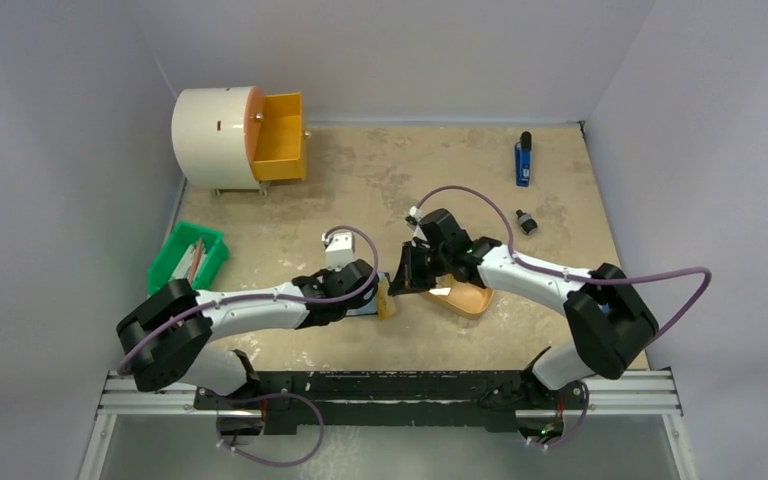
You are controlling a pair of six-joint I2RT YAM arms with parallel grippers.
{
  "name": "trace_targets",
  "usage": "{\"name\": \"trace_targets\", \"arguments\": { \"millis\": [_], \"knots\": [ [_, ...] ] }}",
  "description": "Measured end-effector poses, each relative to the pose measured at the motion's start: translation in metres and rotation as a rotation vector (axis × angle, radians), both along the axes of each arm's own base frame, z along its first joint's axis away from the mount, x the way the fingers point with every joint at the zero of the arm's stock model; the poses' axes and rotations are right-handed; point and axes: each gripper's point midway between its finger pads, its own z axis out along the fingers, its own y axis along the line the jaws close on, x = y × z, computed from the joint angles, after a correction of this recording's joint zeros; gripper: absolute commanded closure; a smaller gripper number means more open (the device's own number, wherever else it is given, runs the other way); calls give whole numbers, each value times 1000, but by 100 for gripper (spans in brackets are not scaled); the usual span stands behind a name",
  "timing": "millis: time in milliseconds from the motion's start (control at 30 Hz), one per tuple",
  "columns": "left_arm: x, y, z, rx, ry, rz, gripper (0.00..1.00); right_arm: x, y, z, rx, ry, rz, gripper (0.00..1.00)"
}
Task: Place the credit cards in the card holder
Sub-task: Turn over the card slot in the card holder.
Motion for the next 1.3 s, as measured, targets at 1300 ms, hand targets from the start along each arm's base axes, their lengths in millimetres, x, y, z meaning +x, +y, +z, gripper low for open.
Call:
{"name": "trace_targets", "arguments": {
  "millis": [1300],
  "knots": [
    [6, 21, 61, -59, -127, 77, 84, 14, 55, -24, -9, 31, 86, 100]
  ]
}}
